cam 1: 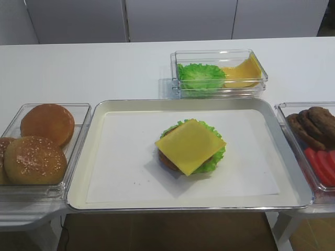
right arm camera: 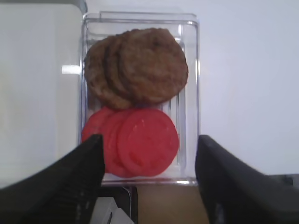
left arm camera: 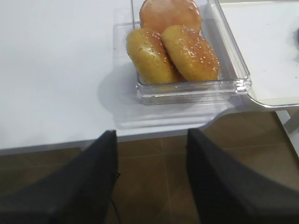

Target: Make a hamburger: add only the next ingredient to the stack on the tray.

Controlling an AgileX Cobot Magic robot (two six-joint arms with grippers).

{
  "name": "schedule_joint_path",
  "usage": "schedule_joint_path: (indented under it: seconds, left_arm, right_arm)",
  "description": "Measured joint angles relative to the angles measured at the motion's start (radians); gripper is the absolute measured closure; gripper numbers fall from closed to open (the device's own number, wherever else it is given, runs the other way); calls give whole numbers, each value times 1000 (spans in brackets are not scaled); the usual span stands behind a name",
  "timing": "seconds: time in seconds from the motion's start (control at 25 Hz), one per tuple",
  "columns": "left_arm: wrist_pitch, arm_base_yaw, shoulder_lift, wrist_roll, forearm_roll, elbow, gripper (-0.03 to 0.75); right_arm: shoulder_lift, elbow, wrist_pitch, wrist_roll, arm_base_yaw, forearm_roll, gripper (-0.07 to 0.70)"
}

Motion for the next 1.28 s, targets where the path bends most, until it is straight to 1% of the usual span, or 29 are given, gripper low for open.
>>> schedule_joint_path:
  seconds: [0.12, 0.28, 0.48, 0.6, 0.76, 1.04, 1.2, 1.28]
  left_arm:
    - [0, 0, 0, 0, 0, 0, 356]
    - [0, 0, 0, 0, 0, 0, 356]
    - [0, 0, 0, 0, 0, 0, 356]
    - [0, 0, 0, 0, 0, 0, 356]
    - [0, 0, 0, 0, 0, 0, 356]
    - [0, 0, 0, 0, 0, 0, 356]
    - [0, 0, 0, 0, 0, 0, 356]
    - [0, 0, 0, 0, 0, 0, 356]
  right_arm:
    - [-122, 88, 7, 0, 0, 2, 171]
    - [-290, 177, 50, -2, 0, 2, 183]
    - [-505, 242, 106, -2, -2, 10, 211]
    - [-631, 269, 120, -2, -2, 38, 214]
    - [-795, 299, 127, -2, -2, 95, 216]
    - [-1041, 377, 140, 0, -2, 110, 216]
    - [-1069, 406, 142, 0, -2, 112, 216]
    - [-1071, 422, 128, 0, -2, 110, 216]
